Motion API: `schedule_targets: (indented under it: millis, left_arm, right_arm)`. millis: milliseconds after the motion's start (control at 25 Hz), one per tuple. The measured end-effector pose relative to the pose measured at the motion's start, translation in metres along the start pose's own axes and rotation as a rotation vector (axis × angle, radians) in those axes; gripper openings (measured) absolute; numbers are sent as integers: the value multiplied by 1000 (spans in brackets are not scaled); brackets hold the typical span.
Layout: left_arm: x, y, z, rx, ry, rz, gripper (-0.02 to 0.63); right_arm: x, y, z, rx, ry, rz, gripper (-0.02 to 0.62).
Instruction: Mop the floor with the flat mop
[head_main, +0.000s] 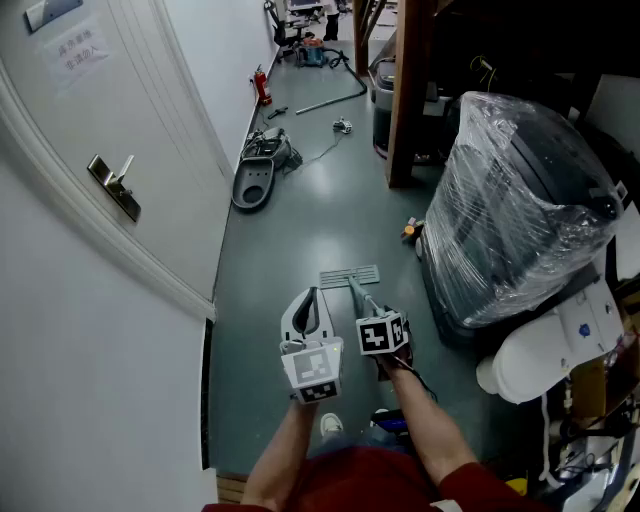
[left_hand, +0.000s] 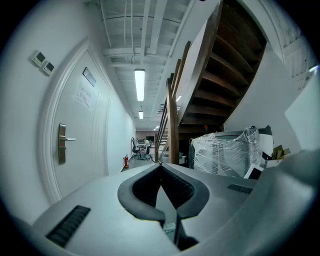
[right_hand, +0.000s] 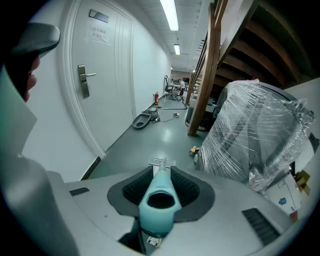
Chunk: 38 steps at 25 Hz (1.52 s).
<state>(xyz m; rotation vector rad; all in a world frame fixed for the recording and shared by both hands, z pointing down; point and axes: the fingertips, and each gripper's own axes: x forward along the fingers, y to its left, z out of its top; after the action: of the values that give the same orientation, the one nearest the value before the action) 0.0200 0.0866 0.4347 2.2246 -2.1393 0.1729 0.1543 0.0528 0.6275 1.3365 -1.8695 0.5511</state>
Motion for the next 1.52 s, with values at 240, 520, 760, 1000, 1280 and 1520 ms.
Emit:
schedule_targets:
  millis: [240,520,760,1000,1280,1520]
  left_arm:
    - [4,5,0,3,17,1,15]
    - [4,12,11,-22,-11,-3,15]
    - [3,27,-1,-13,13,2,15]
    - [2,49,-4,-25,6,-17,15]
    - [10,74,-12,-20,-1,-35,15]
    - [40,83,-9,-16,-3,-30,15]
  right_arm:
    - [3,2,3,-2,-1,-3,120]
    - [5,7,7,4,-1,-9,120]
    - [4,16,11,17,-5,-19,120]
    - [8,34,13,25,-10,-31,120]
    - [20,51,20,48,-18,-55,120]
    - [41,45,38,58,-21,-55,120]
